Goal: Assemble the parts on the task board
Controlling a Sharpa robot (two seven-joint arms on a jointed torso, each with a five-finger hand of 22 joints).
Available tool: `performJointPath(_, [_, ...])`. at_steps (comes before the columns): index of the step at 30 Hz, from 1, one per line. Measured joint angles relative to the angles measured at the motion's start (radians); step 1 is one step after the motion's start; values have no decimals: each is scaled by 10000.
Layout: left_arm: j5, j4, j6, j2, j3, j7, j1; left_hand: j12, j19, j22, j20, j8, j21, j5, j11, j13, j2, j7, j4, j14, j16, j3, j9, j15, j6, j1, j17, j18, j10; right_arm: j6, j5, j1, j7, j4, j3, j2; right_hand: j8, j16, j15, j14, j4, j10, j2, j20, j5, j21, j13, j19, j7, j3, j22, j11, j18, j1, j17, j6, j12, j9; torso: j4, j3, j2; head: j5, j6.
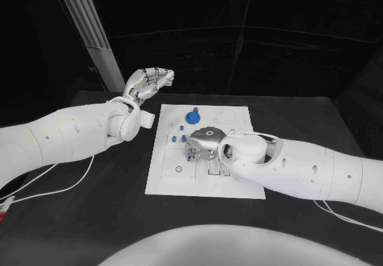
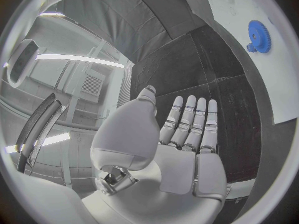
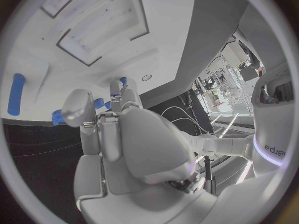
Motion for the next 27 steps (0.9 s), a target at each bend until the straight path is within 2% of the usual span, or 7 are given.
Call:
performJointPath(6, [0, 2, 1, 0, 0, 0, 0, 0, 0, 0, 0, 0, 0, 0, 0, 0, 0, 0, 0, 0, 0, 0, 0, 0, 0, 0, 0, 0, 0, 65, 0, -18, -16, -31, 4, 56, -204, -44, 39, -35, 147, -219, 5, 40, 2, -139, 0, -41, 167, -161, 0, 147, 0, -241, 1, -212, -67, -27, 1, 0, 4, -1, 0])
performJointPath(10, [0, 2, 1, 0, 0, 0, 0, 0, 0, 0, 0, 0, 0, 0, 0, 1, 0, 0, 0, 0, 0, 0, 0, 0, 0, 0, 1, 0, 0, 147, 1, -34, -49, -36, 0, 75, -460, -136, 163, -17, 106, -703, -329, 130, 2, -286, 0, -130, 285, -427, 0, 273, 161, -569, -1, -608, -116, -81, 1, 0, 5, 2, 0])
performJointPath(14, [1, -1, 4, 2, 0, 0, 0, 0, 0, 1, 0, 0, 0, 0, 0, 1, 0, -37, 0, 0, 0, 0, 0, 0, -36, 0, -24, 0, 0, 169, 1, -39, -126, -15, -4, 62, -747, -434, 307, -21, 109, -1271, -675, 293, 2, -864, 8, -293, 437, -699, -235, 419, 160, -1211, 0, -1149, -117, -81, 1, 0, 4, 6, 0])
performJointPath(18, [1, -1, 8, 2, 0, 0, 0, 0, 0, 1, 0, 0, 0, 0, 0, 1, 39, -36, 0, 0, 0, 0, 0, 0, -37, 39, -24, 0, 0, 69, 1, -49, -212, 69, -3, -37, -781, -651, 460, -31, 109, -1723, -957, 406, 2, -1222, 34, -406, 683, -699, -413, 612, 160, -1762, -7, -1521, -116, -78, 1, 0, 1, 16, 0])
performJointPath(19, [1, -1, 9, 0, 0, 0, 0, 0, 0, 2, 0, 0, 0, 0, 0, 1, 39, -37, 0, 0, 0, 0, 0, 0, -37, 39, -24, 0, 0, 23, 0, -50, -227, 110, -3, -83, -781, -708, 465, -36, 88, -1772, -1017, 434, 2, -1299, 49, -434, 724, -678, -451, 661, 251, -1872, -56, -1562, -79, -70, 0, 0, 0, 17, 0])
performJointPath(23, [1, 5, 14, -31, 0, 0, -1, 0, 0, 2, 0, 0, 0, 0, 0, 2, 39, -36, 0, 0, 0, 0, 0, 0, -36, 39, -23, 0, 0, -279, 5, -51, -262, 472, -2, -457, -682, -837, 465, -36, 91, -1865, -1378, 483, 2, -1373, 91, -483, 740, -98, -533, 638, 318, -2302, -310, -1579, 148, -1, -9, 4, -1, 24, 0])
performJointPath(27, [1, -9, 19, -55, 0, 1, -19, 0, 0, 2, 0, 0, 0, 0, 0, 1, 39, -36, 0, 0, 0, 0, 0, 0, -36, 39, -23, -1, 0, -892, 210, -28, -202, 1146, 7, -1205, -648, -837, 465, -36, 86, -1861, -1403, 510, 2, -1350, 102, -455, 719, 167, -523, 641, 317, -2386, -332, -1489, 234, 15, -27, 5, -12, 11, 0])
